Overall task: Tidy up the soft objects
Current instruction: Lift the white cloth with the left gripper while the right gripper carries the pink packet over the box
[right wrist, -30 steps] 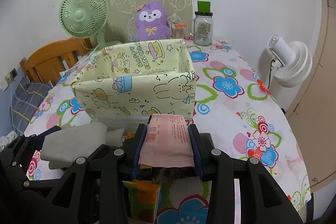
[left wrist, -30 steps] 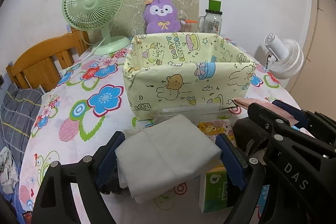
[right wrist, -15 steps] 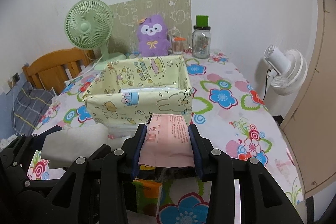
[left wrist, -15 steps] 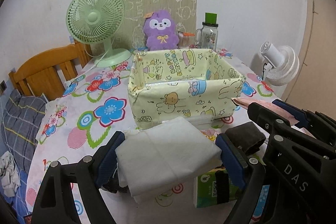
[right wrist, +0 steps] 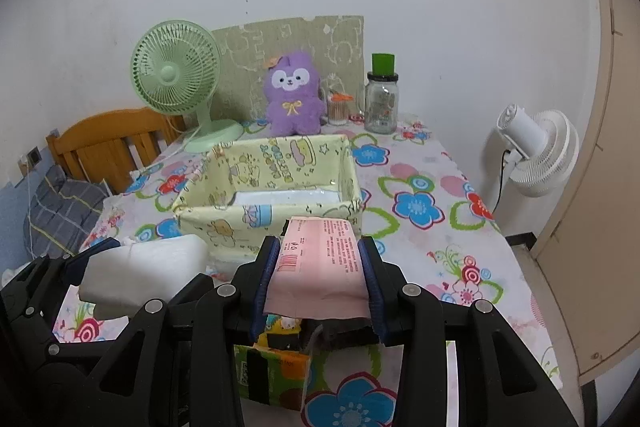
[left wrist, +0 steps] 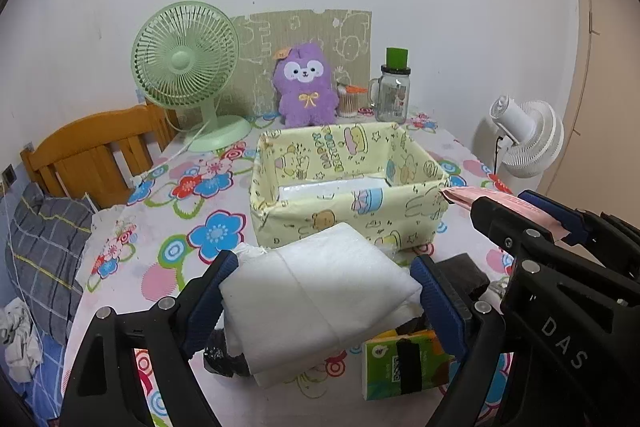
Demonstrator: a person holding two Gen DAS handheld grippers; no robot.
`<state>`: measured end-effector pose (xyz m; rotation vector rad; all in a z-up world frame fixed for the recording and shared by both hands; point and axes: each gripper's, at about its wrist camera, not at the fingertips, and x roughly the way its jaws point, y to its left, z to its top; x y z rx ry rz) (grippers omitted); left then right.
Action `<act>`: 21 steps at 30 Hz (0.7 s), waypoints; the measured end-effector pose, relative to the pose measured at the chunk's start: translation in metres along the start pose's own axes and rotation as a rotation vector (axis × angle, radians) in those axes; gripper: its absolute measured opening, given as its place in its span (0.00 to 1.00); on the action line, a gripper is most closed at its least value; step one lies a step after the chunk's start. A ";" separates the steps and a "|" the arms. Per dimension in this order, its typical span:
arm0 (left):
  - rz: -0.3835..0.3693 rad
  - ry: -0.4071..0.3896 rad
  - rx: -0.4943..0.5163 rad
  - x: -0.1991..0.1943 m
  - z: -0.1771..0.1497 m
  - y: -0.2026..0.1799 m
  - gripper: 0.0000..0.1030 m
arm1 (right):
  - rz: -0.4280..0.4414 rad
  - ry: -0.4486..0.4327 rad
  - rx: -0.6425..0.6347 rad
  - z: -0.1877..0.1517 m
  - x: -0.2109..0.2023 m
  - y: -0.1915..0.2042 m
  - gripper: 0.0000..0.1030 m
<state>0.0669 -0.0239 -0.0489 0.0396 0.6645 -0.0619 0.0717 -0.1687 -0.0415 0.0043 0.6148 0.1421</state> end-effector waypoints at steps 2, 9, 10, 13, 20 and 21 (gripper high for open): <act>0.002 -0.008 0.001 -0.002 0.003 -0.001 0.87 | 0.000 -0.008 -0.001 0.003 -0.003 0.000 0.42; 0.008 -0.036 0.006 -0.008 0.016 0.000 0.87 | 0.013 -0.026 0.000 0.016 -0.006 -0.001 0.42; 0.009 -0.039 0.008 -0.009 0.018 -0.001 0.87 | 0.012 -0.030 -0.003 0.018 -0.006 -0.001 0.42; 0.009 -0.049 0.011 -0.009 0.024 -0.001 0.87 | 0.010 -0.042 -0.006 0.025 -0.007 -0.001 0.42; 0.004 -0.066 0.018 -0.007 0.039 -0.002 0.87 | 0.008 -0.055 -0.002 0.037 -0.004 -0.003 0.42; 0.004 -0.068 0.020 -0.006 0.040 -0.002 0.87 | 0.007 -0.056 -0.003 0.039 -0.003 -0.003 0.42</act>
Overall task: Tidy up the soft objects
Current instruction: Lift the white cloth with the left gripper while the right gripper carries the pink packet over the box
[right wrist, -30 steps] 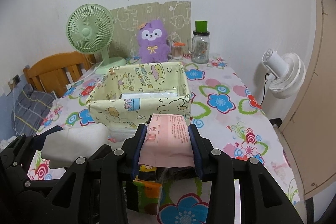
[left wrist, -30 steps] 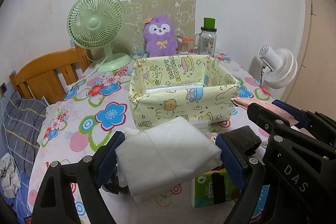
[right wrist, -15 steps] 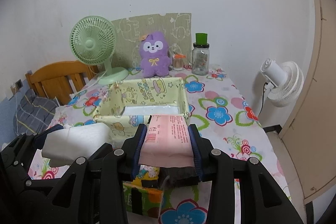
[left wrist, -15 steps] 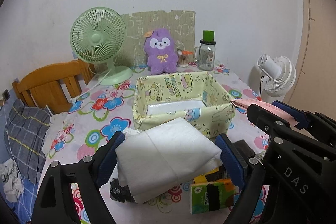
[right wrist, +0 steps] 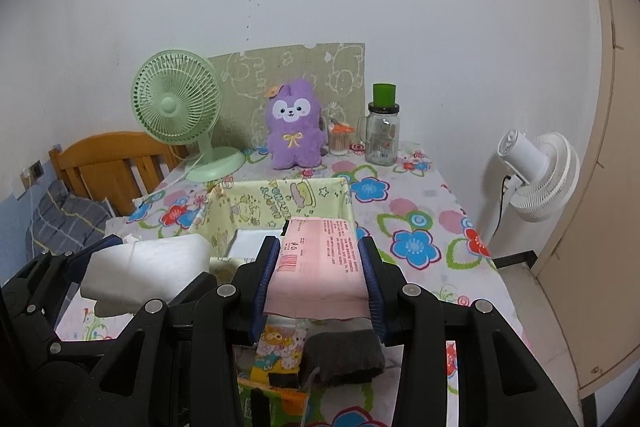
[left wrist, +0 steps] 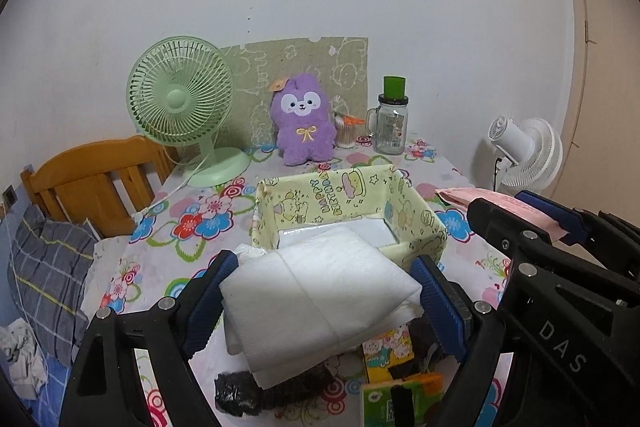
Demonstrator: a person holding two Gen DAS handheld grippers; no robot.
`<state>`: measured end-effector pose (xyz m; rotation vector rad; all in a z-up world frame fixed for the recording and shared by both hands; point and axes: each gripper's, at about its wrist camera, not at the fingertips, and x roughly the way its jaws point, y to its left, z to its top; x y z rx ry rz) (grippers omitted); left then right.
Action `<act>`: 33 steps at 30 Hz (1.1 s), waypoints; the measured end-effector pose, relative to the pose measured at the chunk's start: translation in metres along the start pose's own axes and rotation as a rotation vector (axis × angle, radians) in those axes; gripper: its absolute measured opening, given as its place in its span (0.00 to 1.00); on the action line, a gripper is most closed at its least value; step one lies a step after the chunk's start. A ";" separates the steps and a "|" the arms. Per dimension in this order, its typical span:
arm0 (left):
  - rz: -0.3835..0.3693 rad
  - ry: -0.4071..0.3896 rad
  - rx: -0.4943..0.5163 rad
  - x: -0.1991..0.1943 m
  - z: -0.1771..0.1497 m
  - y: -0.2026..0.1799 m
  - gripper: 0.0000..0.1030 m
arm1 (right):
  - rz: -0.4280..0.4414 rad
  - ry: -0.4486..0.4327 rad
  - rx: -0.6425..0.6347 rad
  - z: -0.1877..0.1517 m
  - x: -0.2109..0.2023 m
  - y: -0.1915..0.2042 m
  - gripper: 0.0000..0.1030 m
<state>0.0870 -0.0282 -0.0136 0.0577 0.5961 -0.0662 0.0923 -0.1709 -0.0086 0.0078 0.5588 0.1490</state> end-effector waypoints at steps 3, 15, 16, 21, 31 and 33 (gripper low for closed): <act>-0.002 -0.002 0.003 0.003 0.004 -0.001 0.87 | -0.001 0.000 0.001 0.004 0.003 0.000 0.42; -0.003 -0.009 0.011 0.020 0.021 0.001 0.87 | -0.002 0.000 0.010 0.020 0.021 -0.004 0.42; -0.001 -0.012 0.011 0.023 0.024 0.001 0.87 | -0.001 -0.001 0.012 0.022 0.024 -0.005 0.42; 0.005 -0.014 0.012 0.034 0.033 0.003 0.87 | 0.000 -0.001 0.013 0.028 0.033 -0.006 0.42; 0.000 -0.013 0.013 0.056 0.045 0.003 0.87 | 0.000 0.004 0.010 0.042 0.060 -0.003 0.42; 0.000 -0.008 0.011 0.062 0.046 0.004 0.87 | -0.004 0.008 0.010 0.044 0.067 -0.003 0.42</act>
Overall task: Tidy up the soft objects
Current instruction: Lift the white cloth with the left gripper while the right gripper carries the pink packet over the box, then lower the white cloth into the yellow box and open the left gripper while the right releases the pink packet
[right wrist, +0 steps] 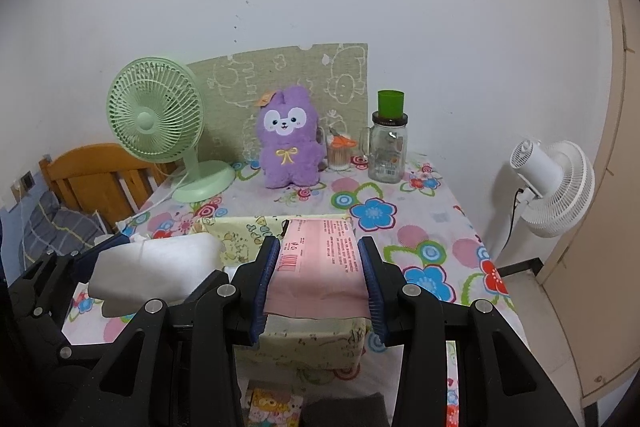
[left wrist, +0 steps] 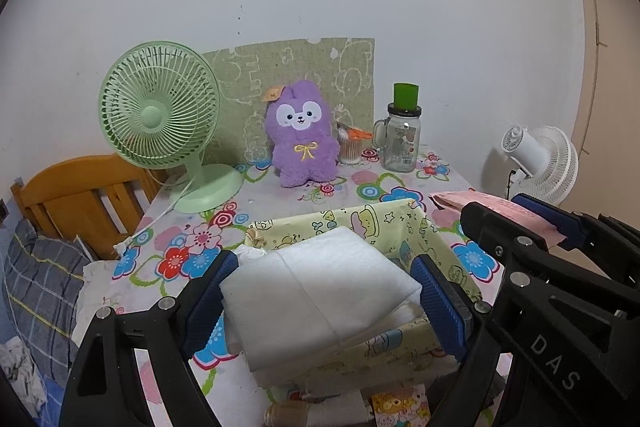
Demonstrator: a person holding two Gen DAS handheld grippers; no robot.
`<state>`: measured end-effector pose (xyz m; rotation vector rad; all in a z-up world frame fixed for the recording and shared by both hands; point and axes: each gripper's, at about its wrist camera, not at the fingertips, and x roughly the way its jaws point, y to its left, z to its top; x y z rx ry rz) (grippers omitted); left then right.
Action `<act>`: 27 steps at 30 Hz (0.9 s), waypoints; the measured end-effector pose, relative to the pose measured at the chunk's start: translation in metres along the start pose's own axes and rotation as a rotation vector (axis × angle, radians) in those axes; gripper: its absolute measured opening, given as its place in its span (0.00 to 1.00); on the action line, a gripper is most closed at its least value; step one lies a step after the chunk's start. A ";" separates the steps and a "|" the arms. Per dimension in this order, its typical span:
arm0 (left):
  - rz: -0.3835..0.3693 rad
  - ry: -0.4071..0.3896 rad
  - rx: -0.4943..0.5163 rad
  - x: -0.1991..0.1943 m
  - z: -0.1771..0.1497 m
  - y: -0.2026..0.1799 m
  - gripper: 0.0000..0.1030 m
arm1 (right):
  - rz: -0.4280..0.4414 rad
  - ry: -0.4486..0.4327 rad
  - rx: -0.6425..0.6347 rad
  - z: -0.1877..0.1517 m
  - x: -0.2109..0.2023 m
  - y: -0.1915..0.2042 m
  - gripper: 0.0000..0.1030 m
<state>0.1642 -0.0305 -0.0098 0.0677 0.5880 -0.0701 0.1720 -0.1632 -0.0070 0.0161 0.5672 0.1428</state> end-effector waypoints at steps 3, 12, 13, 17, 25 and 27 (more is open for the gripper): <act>0.003 0.009 -0.001 0.008 0.001 0.001 0.87 | -0.003 0.007 -0.001 0.001 0.010 0.000 0.42; 0.005 0.052 -0.006 0.037 0.004 0.002 0.87 | -0.008 0.042 0.006 0.002 0.039 0.000 0.42; 0.003 0.059 -0.005 0.041 0.003 0.002 0.87 | -0.010 0.048 0.006 0.001 0.042 0.000 0.42; 0.001 0.087 -0.009 0.056 0.002 0.003 0.87 | -0.014 0.072 0.008 0.001 0.057 0.000 0.42; -0.003 0.135 -0.026 0.079 -0.002 0.007 0.87 | -0.019 0.105 0.002 -0.001 0.077 0.001 0.42; -0.003 0.143 -0.029 0.082 -0.003 0.007 0.88 | -0.020 0.113 0.001 -0.002 0.081 0.001 0.42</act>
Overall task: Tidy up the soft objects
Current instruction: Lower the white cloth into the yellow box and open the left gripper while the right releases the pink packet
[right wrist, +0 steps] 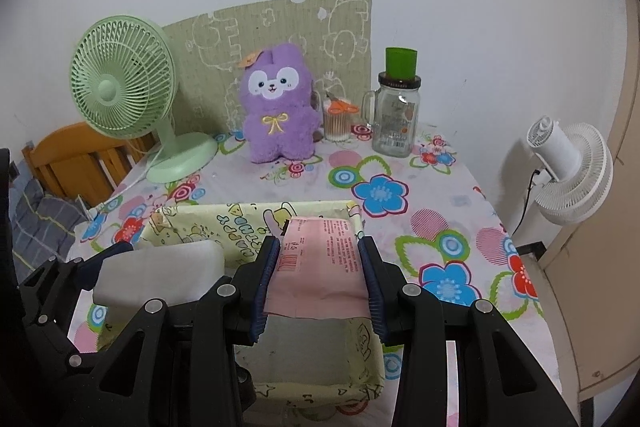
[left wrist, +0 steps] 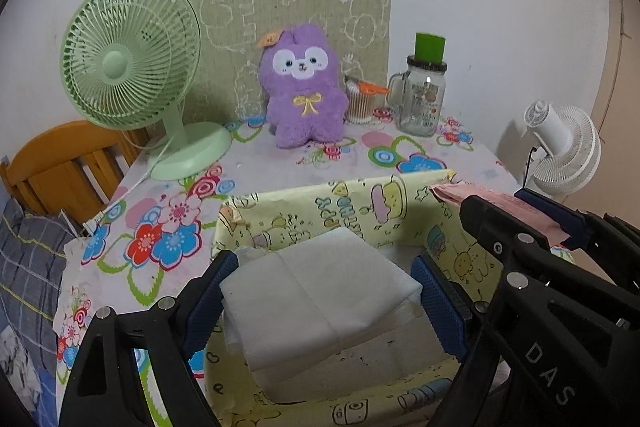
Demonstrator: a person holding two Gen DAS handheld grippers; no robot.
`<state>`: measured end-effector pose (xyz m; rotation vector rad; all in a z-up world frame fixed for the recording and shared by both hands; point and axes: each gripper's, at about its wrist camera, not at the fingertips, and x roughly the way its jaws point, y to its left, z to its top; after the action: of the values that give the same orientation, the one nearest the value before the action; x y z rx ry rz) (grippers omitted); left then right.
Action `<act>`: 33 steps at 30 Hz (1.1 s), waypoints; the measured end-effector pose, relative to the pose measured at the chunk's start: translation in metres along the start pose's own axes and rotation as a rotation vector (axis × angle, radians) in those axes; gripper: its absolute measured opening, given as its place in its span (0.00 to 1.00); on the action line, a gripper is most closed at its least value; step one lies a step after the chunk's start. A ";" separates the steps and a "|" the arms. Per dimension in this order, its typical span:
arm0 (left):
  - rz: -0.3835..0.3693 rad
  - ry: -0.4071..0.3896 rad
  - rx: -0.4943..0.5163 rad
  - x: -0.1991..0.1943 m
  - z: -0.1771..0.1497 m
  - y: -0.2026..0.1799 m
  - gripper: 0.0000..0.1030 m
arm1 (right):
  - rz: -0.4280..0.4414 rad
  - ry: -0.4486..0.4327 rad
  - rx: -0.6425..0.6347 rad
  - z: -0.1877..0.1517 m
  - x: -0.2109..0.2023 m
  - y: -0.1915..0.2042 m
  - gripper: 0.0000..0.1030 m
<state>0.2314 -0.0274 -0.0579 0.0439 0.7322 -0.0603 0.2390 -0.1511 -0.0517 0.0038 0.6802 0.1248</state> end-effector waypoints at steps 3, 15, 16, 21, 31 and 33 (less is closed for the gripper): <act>-0.002 0.033 0.000 0.008 0.000 -0.001 0.91 | 0.004 0.017 0.000 -0.001 0.008 0.000 0.42; -0.001 0.081 0.002 0.021 -0.004 0.002 0.99 | 0.013 0.054 -0.007 -0.004 0.027 0.006 0.42; -0.001 0.082 0.001 0.022 -0.004 0.002 0.99 | 0.016 0.058 -0.008 -0.004 0.028 0.006 0.42; -0.004 0.105 0.001 0.026 -0.005 0.002 0.99 | 0.008 0.069 -0.001 -0.005 0.031 0.004 0.43; 0.003 0.100 0.010 0.017 -0.007 -0.002 0.99 | 0.021 0.078 0.011 -0.007 0.020 0.000 0.63; 0.003 0.096 0.009 0.014 -0.007 -0.002 0.99 | 0.022 0.079 0.016 -0.008 0.016 -0.001 0.63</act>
<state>0.2371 -0.0292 -0.0720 0.0564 0.8282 -0.0588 0.2464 -0.1509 -0.0682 0.0220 0.7606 0.1415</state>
